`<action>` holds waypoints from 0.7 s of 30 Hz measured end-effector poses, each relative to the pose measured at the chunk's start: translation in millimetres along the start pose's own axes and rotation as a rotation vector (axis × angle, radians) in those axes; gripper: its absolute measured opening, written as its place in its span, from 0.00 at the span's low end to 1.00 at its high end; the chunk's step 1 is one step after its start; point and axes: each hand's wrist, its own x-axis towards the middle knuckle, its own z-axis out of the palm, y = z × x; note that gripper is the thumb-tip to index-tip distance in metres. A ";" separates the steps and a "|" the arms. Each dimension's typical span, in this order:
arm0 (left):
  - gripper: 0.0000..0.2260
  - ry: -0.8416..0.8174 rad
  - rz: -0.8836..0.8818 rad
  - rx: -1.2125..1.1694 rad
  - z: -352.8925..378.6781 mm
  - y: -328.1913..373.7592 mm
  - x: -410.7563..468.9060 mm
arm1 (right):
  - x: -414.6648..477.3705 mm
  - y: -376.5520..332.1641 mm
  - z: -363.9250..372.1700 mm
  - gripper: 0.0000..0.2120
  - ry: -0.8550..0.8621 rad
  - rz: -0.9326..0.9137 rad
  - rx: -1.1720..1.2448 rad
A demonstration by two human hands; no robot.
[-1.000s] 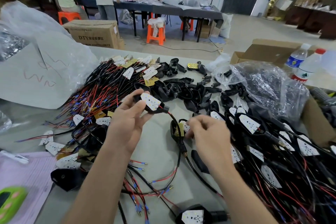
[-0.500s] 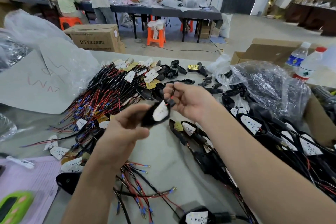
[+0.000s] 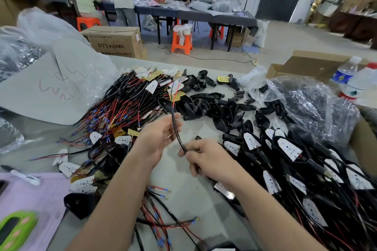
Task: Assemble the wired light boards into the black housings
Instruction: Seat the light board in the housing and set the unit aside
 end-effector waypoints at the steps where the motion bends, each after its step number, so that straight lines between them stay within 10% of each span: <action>1: 0.10 -0.005 0.018 0.012 -1.3 3.5 3.8 | -1.7 3.3 0.4 0.11 0.000 0.013 0.020; 12: 0.13 -0.096 0.159 0.183 -19.0 11.6 14.9 | -10.0 18.8 9.1 0.11 -0.061 0.100 0.109; 21: 0.06 0.310 0.089 -0.174 -6.8 28.6 31.6 | -10.0 26.9 15.0 0.10 0.172 -0.060 -0.316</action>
